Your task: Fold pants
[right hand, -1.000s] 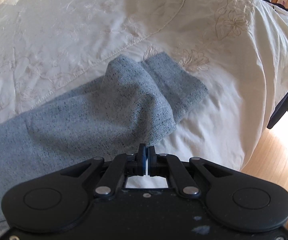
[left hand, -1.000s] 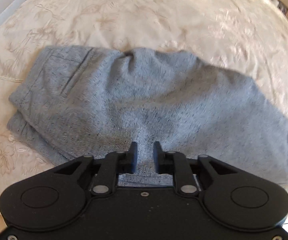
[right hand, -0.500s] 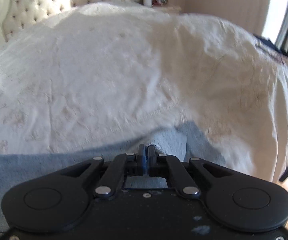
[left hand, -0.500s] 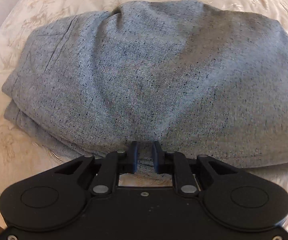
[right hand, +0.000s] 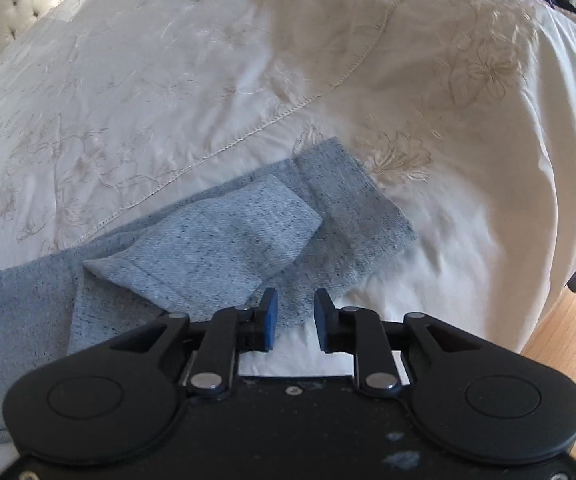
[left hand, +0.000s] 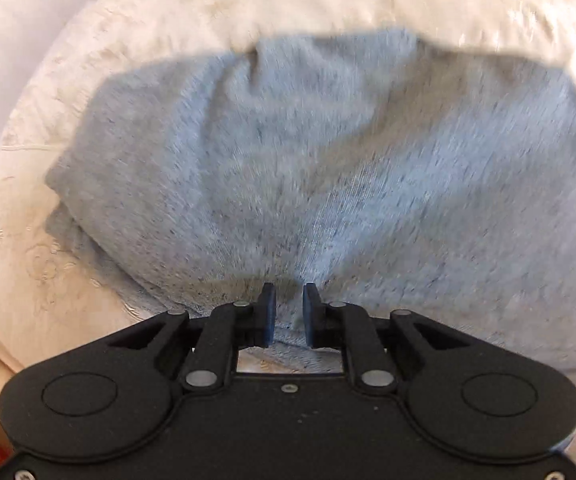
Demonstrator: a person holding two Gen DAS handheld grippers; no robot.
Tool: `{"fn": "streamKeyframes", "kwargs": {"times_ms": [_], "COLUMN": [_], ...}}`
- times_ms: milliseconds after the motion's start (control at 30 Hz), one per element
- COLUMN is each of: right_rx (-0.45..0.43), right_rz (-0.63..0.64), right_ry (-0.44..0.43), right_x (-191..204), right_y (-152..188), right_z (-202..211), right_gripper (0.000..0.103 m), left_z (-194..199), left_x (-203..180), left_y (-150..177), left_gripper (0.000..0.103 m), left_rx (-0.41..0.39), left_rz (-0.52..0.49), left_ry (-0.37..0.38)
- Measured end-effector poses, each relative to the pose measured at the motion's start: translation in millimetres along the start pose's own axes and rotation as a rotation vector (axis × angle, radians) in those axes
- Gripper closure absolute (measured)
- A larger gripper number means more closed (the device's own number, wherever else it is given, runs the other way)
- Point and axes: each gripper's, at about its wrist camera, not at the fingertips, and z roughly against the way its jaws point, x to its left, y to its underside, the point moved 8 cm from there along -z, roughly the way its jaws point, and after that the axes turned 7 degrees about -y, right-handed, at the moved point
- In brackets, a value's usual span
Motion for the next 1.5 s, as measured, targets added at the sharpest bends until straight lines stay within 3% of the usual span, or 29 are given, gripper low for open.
{"fn": "streamKeyframes", "kwargs": {"times_ms": [133, 267, 567, 600, 667, 700, 933, 1100, 1233, 1300, 1500], "right_rx": [-0.025, 0.007, 0.138, 0.136, 0.123, 0.121, 0.041, 0.017, 0.036, 0.051, 0.124], "right_rz": [-0.054, -0.091, -0.297, -0.307, -0.327, -0.331, -0.203, 0.097, 0.303, 0.326, 0.185], "right_ry": [-0.073, -0.099, -0.200, -0.217, -0.257, -0.275, -0.265, -0.127, -0.014, 0.004, -0.120], "right_x": [-13.3, -20.2, -37.4, -36.9, -35.7, -33.8, -26.9, -26.1, -26.7, -33.1, -50.1], "right_y": [-16.7, -38.2, -46.6, -47.4, -50.7, -52.5, -91.4, -124.5, -130.5, -131.5, -122.9], "right_z": [-9.8, -35.1, -89.5, -92.0, -94.2, -93.8, -60.4, -39.6, -44.1, -53.6, -50.9], "right_gripper": [0.079, 0.075, 0.072, 0.074, 0.098, 0.099, 0.100, 0.100, 0.102, 0.102, 0.091], "left_z": [47.9, 88.2, 126.4, 127.3, 131.2, 132.5, 137.2, 129.5, 127.6, 124.3, 100.4], "left_x": [-17.9, -58.7, -137.8, -147.0, -164.8, -174.6, -239.9, -271.3, -292.2, -300.3, -311.5], "left_y": [-5.0, -15.1, -12.8, -12.4, -8.4, -7.4, 4.3, 16.4, 37.6, 47.2, 61.0], "left_gripper": [0.082, 0.082, 0.081, 0.081, 0.081, 0.081, 0.081, 0.081, 0.081, 0.081, 0.081], "left_rx": [-0.110, -0.203, -0.234, -0.233, -0.231, -0.229, -0.239, -0.164, -0.129, -0.114, -0.039], "left_rz": [-0.013, -0.070, -0.148, -0.160, -0.192, -0.206, -0.338, -0.374, -0.429, -0.445, -0.441], "left_ry": [0.020, 0.080, 0.240, 0.249, 0.272, 0.286, 0.349, 0.416, 0.452, 0.452, 0.385]}}
